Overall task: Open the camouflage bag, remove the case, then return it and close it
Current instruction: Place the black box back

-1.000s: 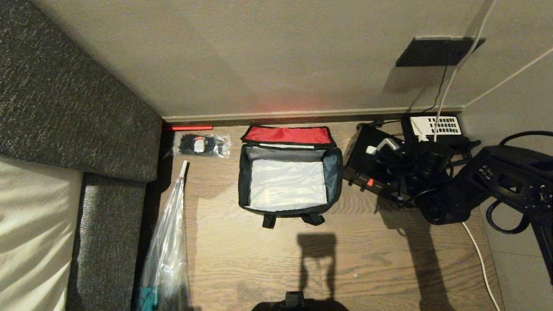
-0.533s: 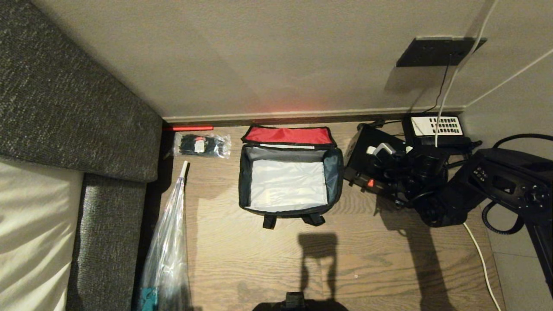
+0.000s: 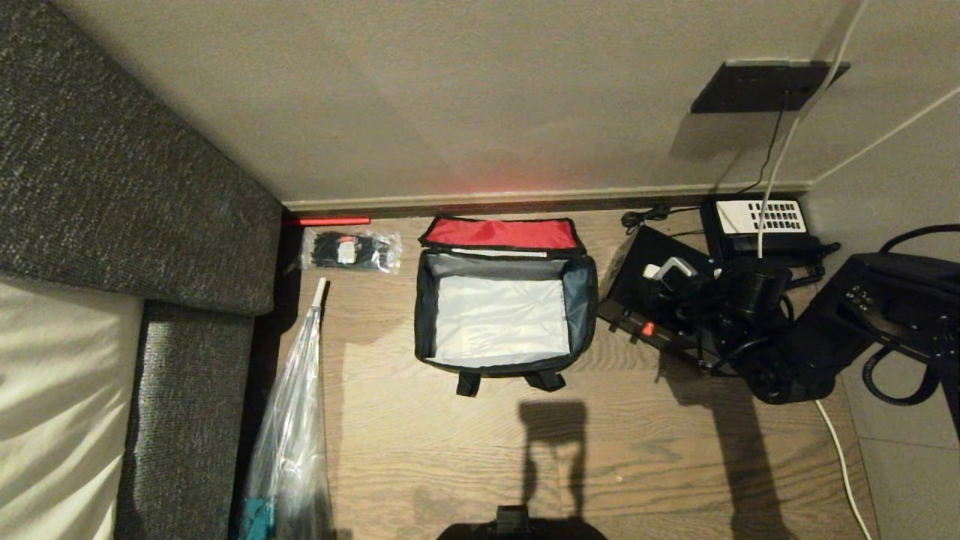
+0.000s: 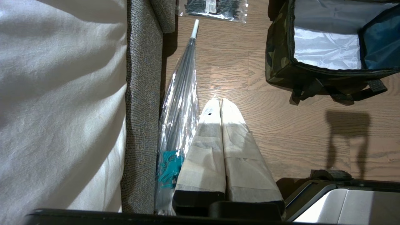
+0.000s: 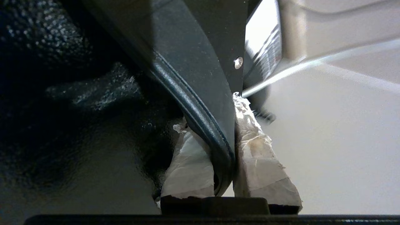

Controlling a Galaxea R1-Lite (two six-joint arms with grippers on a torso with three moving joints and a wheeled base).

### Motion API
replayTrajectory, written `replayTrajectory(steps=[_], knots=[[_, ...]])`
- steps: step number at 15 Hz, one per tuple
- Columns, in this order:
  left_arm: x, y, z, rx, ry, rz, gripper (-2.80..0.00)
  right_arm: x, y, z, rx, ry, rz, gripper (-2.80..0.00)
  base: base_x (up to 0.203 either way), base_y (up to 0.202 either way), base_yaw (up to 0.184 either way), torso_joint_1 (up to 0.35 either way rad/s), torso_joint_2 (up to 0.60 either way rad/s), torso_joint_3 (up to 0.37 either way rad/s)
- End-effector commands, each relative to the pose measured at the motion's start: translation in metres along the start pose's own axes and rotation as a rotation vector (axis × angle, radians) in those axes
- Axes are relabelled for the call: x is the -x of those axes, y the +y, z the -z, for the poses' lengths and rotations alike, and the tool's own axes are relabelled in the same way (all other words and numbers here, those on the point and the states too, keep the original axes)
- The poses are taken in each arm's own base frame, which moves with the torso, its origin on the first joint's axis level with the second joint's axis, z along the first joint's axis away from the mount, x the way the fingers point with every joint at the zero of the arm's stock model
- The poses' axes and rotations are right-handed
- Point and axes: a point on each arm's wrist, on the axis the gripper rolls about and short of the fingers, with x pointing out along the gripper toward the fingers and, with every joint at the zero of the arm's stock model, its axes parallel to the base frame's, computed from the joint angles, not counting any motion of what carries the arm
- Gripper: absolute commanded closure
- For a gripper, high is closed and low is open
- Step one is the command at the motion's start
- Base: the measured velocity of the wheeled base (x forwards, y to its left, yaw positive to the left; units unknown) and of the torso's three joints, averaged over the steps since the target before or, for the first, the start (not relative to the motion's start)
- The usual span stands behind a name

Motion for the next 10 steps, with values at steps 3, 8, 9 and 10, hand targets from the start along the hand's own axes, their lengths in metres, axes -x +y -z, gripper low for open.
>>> replayTrajectory(steps=[3,8,9,10], knots=[[0.000,0.000,0.001,0.000,0.001,0.000,0.00,0.046,-0.054,-0.014,-0.066,-0.045,0.041,0.00,0.000,0.000,0.000,0.000,0.00,0.000],[0.000,0.000,0.001,0.000,0.001,0.000,0.00,0.091,-0.102,-0.010,-0.070,-0.018,0.066,0.00,0.000,0.000,0.000,0.000,0.00,0.000],[0.000,0.000,0.001,0.000,0.001,-0.002,0.00,0.101,-0.112,-0.008,-0.061,-0.014,0.051,0.00,0.000,0.000,0.000,0.000,0.00,0.000],[0.000,0.000,0.001,0.000,0.001,0.000,0.00,0.111,-0.121,-0.008,-0.048,-0.020,0.027,0.00,0.000,0.000,0.000,0.000,0.00,0.000]])
